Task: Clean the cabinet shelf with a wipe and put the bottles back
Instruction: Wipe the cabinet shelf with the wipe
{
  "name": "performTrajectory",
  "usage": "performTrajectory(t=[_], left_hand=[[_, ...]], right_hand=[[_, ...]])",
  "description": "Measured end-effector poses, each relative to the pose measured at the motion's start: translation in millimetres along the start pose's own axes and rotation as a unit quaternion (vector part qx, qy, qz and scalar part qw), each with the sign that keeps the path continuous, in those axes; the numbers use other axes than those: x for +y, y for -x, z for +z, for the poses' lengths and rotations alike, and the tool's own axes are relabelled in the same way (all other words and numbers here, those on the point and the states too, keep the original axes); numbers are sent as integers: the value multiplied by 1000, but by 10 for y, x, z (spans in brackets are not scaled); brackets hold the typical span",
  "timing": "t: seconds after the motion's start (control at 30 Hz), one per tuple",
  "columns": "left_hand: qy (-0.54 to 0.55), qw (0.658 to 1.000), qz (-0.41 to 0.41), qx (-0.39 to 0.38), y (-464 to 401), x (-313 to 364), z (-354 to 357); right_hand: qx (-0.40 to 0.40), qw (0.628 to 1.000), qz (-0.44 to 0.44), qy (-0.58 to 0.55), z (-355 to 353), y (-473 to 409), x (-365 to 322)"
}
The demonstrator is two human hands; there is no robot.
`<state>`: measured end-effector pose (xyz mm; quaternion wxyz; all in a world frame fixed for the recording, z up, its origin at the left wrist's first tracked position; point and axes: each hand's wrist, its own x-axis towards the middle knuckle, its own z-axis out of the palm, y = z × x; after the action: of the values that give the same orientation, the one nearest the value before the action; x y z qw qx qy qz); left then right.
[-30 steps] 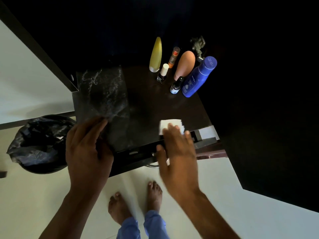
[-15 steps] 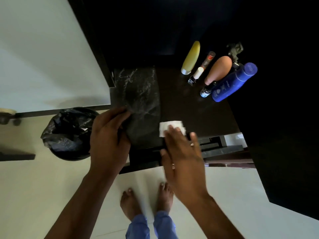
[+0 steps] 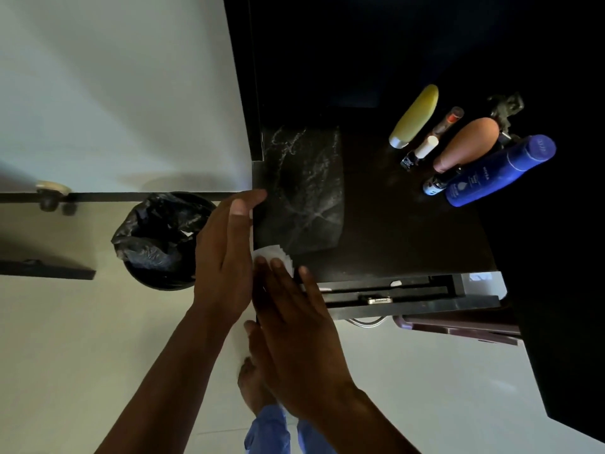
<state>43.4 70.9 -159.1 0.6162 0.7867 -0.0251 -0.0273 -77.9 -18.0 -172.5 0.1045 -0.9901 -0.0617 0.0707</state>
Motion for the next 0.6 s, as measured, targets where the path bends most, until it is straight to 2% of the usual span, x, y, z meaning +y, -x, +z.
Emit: performTrajectory(t=[0.13, 0.4, 0.6], left_hand=[[51, 998, -14, 23, -45, -1, -3], [57, 998, -15, 36, -35, 5, 27], [62, 996, -29, 51, -21, -29, 35]], right_hand=[[33, 999, -6, -9, -176, -288, 132], [48, 999, 21, 13, -302, -1270, 419], [47, 999, -7, -1, -318, -1053, 389]])
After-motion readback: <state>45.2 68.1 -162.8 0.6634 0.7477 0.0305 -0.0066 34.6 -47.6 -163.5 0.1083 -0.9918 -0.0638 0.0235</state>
